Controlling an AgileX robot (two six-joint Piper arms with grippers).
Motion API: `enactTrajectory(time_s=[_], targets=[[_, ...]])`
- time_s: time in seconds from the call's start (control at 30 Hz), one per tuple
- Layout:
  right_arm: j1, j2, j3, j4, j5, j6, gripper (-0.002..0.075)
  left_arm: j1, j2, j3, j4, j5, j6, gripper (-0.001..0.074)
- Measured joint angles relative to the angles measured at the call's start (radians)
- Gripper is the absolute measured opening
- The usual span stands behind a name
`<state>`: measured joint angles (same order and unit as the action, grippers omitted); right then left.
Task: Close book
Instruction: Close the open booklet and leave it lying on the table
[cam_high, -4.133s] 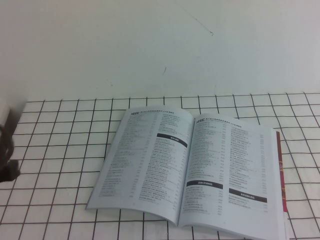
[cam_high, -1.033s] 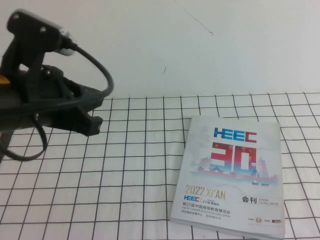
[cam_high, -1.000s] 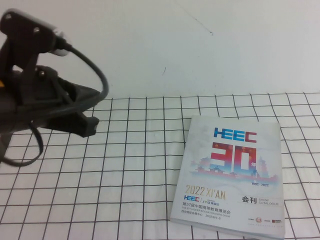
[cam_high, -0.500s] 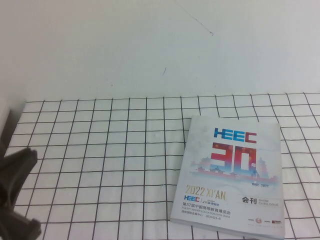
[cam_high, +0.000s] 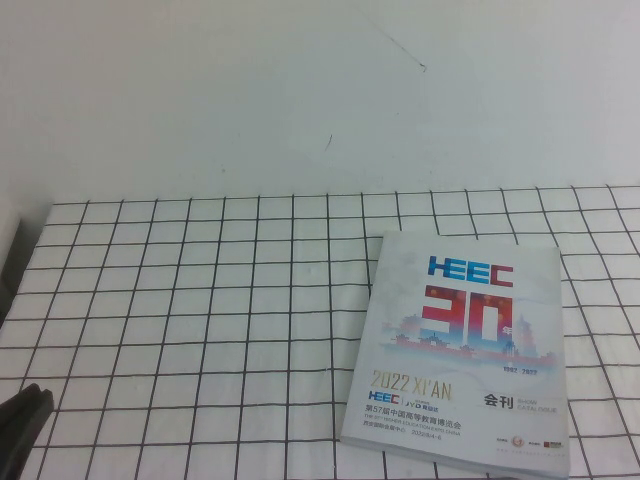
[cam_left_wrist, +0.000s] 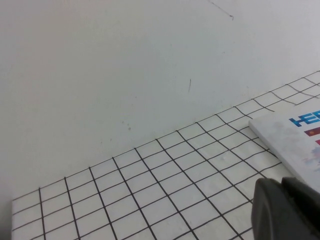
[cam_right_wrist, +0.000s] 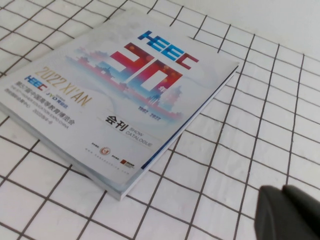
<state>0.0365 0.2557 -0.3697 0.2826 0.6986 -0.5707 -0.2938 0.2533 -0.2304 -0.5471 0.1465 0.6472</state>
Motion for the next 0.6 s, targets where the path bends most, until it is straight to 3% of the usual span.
enactTrajectory(time_s=[0.6], targets=[[0.0, -0.001, 0.0, 0.003, 0.012, 0.0, -0.0003, 0.0, 0.0, 0.002, -0.049, 0.062, -0.01, -0.0004]])
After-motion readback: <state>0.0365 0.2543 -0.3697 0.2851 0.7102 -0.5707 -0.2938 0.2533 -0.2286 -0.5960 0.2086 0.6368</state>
